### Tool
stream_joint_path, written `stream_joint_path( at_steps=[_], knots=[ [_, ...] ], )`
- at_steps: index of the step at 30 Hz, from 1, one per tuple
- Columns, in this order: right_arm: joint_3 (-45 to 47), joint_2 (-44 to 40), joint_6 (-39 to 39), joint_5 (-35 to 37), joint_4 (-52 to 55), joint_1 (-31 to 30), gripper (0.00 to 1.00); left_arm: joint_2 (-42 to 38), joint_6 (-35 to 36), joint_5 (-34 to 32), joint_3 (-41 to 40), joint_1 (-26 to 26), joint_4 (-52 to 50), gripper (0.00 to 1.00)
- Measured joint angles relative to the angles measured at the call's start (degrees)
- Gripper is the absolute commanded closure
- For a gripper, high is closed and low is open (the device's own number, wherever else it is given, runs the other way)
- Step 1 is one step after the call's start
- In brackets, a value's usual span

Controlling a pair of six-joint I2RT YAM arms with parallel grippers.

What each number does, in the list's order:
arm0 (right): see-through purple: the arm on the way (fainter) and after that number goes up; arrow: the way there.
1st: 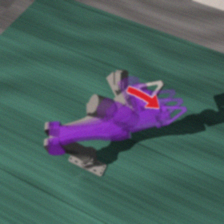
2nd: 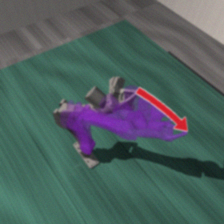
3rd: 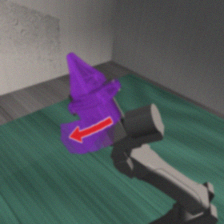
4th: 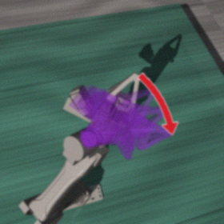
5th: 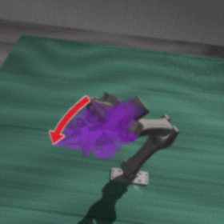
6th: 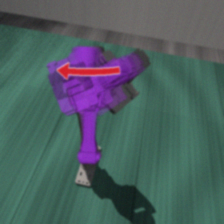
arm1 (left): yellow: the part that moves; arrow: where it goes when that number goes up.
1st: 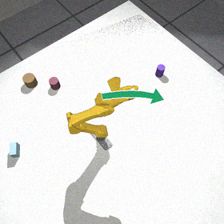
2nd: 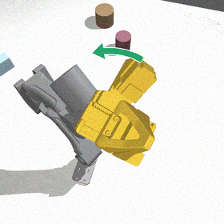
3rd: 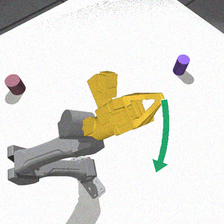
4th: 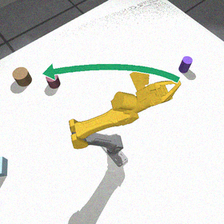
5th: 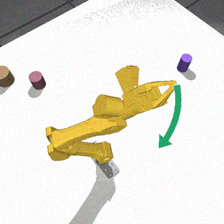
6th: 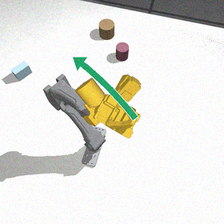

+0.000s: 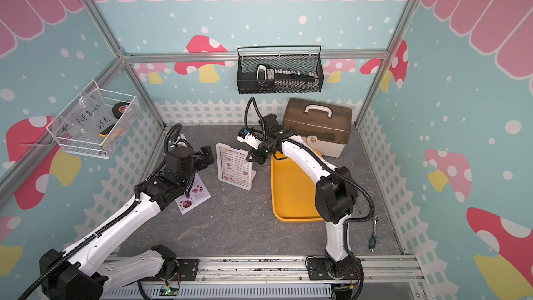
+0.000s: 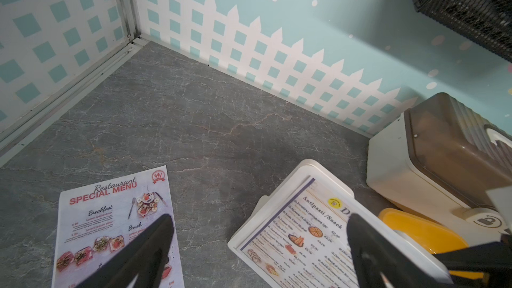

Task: Replace the menus in the menu holders
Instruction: Adjust the menu holder at the center of the board, then reset both arms

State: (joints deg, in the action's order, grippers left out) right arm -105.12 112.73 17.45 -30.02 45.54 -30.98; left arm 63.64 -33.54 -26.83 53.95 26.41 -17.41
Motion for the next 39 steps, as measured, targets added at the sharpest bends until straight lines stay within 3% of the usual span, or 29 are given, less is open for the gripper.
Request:
stream_joint_path(
  at_steps=[14, 17, 20, 21, 22, 25, 30, 33, 39],
  knots=[
    [-17.9, 12.11, 17.75, -3.04, 14.58, 2.47, 0.71, 2.25, 2.36, -1.88, 2.78, -1.73, -1.18, 0.02],
    [-19.76, 13.77, 19.5, -2.93, 16.04, 2.47, 0.65, 2.43, 2.6, -2.12, 3.06, -2.01, -1.44, 0.02],
    [-21.29, 14.53, 20.85, -1.9, 16.74, 2.47, 0.39, 2.69, 2.97, -2.14, 3.41, -2.34, -1.64, 0.02],
    [-21.44, 14.53, 21.33, -1.49, 16.83, 2.49, 0.26, 2.71, 3.15, -2.12, 3.43, -2.67, -1.66, 0.02],
    [-21.53, 14.47, 21.51, -1.11, 17.09, 2.49, 0.06, 2.71, 3.41, -2.1, 3.43, -3.23, -1.7, 0.02],
    [-20.65, 13.88, 21.86, -0.04, 17.18, 2.49, 0.02, 2.69, 4.2, -2.1, 3.43, -5.68, -1.66, 0.01],
    [-10.84, 6.27, 20.48, 4.22, 14.82, 2.58, 0.01, 2.69, 7.15, -2.12, 3.43, -9.75, -1.22, 0.01],
    [-0.66, -3.26, 16.65, 7.13, 9.75, 4.13, 0.02, 2.67, 10.62, -3.65, 2.45, -11.1, 1.01, 0.01],
    [26.4, -25.24, 1.27, 18.73, -13.11, 13.55, 0.01, 1.27, 24.52, -4.63, -13.29, -14.4, 16.2, 0.02]
  ],
)
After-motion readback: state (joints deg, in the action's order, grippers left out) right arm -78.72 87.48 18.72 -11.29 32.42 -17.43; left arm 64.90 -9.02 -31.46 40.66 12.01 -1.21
